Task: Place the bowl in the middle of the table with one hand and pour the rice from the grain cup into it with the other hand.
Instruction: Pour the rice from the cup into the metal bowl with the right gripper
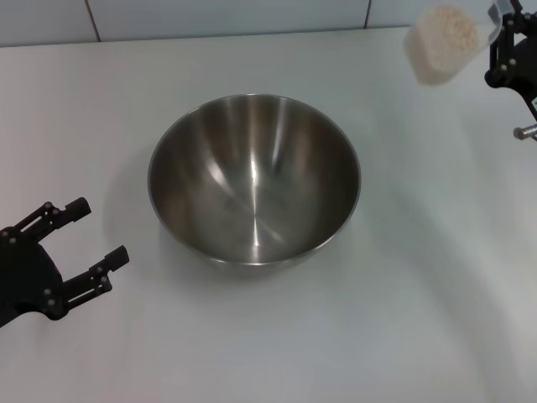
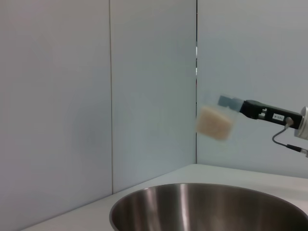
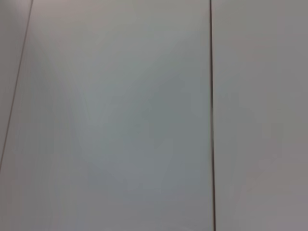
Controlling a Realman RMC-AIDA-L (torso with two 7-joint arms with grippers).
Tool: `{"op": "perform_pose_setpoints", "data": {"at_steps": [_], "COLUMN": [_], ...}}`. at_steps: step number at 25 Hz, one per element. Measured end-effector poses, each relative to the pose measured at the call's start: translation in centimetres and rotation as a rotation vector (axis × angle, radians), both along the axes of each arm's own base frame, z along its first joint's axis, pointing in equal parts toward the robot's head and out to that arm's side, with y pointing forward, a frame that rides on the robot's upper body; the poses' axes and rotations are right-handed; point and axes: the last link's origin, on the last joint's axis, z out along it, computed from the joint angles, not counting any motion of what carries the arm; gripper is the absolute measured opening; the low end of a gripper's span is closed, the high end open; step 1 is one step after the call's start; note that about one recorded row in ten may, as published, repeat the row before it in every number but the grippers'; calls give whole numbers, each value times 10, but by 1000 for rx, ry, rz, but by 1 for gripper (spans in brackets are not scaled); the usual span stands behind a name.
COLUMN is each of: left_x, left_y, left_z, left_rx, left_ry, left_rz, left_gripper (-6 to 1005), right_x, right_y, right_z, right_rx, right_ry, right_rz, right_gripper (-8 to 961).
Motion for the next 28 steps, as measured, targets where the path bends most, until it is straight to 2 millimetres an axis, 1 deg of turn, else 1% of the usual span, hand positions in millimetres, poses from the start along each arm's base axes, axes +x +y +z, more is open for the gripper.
{"op": "perform_pose_setpoints", "data": {"at_steps": [6, 9, 10, 12, 14, 15, 18, 24, 28], "left_x": [1, 1, 1, 1, 1, 1, 1, 1, 1], "left_y": [0, 0, 0, 0, 0, 0, 0, 0, 0], "left_z": [-1, -1, -1, -1, -1, -1, -1, -2, -2], "left_rx": [0, -1, -1, -1, -1, -1, -1, -2, -3], "left_ry": [-3, -3, -3, -4, -4, -4, -5, -6, -5], "left_rz": [-1, -2, -2, -3, -3, -3, -2, -1, -2], "left_gripper": [811, 811, 811, 811, 811, 811, 811, 811, 811], "right_x": [-6, -16, -16, -24, -38, -38, -51, -66, -70], "right_y": [5, 9, 9, 10, 12, 12, 13, 12, 14], "right_z": [-1, -8, -8, -14, -27, -27, -39, -51, -52], "right_rx": [-8, -59, -59, -103, -200, -200, -305, -458, -482], "right_ry": [-2, -5, -5, -12, -29, -29, -58, -152, -177], "right_rz": [21, 64, 64, 100, 170, 170, 241, 359, 383], "right_gripper": [26, 27, 27, 28, 28, 29, 29, 31, 33]}}
